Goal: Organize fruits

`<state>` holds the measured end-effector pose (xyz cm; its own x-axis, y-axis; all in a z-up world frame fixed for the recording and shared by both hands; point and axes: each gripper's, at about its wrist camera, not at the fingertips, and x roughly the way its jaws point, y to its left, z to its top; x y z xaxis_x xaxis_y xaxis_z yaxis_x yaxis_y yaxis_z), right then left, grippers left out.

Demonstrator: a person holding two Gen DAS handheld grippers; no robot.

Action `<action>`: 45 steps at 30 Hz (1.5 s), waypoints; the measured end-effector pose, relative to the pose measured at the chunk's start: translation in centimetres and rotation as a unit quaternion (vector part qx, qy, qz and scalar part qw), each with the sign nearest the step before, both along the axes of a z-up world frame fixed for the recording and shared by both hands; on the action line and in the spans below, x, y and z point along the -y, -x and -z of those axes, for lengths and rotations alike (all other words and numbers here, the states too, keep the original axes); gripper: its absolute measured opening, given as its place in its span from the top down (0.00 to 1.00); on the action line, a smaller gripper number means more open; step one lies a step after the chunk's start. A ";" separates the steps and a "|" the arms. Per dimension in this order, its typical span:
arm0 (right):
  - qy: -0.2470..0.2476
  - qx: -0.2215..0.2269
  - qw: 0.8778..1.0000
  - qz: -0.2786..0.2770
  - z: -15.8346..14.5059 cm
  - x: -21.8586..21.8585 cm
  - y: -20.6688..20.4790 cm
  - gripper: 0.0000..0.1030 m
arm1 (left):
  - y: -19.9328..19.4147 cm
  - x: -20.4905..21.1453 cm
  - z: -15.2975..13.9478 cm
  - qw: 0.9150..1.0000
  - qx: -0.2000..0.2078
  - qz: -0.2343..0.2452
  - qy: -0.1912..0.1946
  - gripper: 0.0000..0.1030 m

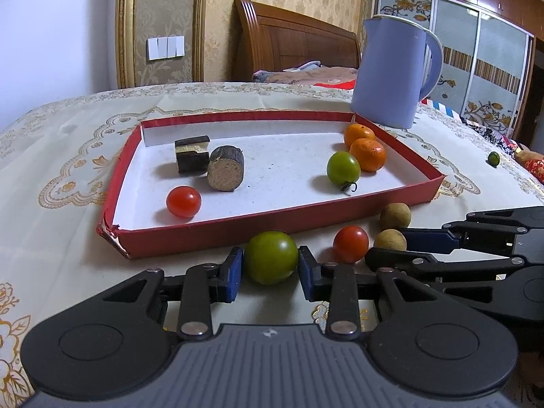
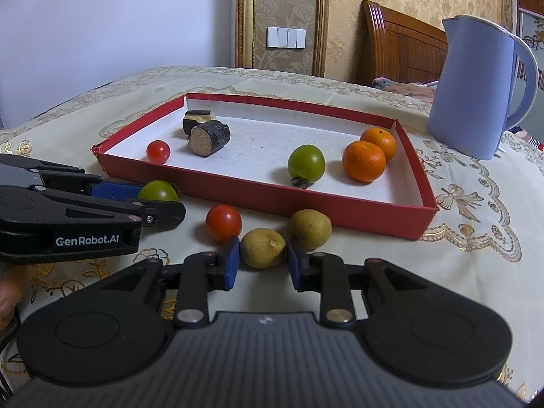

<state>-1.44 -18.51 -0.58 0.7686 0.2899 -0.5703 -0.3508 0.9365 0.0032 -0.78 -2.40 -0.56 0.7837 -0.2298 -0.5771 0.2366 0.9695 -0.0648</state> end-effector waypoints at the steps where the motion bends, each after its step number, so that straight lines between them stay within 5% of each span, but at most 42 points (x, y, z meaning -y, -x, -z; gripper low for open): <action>1: 0.000 0.000 1.000 0.000 0.0 0.0 0.0 0.74 | 0.0 0.0 0.0 1.000 0.000 0.000 0.000 0.68; 22: -0.005 0.010 1.000 0.024 -0.2 0.5 0.2 0.74 | 2.1 -1.3 -0.3 0.999 0.020 -0.050 -0.006 0.69; 27: -0.009 0.028 0.999 0.032 -0.5 0.8 0.7 0.74 | 2.2 -0.6 -0.3 0.998 0.029 -0.047 -0.032 0.69; 45: -0.032 0.023 0.998 0.050 -0.5 1.6 0.5 0.74 | 2.0 -0.9 -0.2 0.999 0.023 -0.041 -0.015 0.69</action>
<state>-1.90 -20.13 -0.10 0.8202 0.2454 -0.5167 -0.2576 0.9650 0.0494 -2.73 -1.48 -0.32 0.8247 -0.1468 -0.5462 0.1581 0.9871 -0.0266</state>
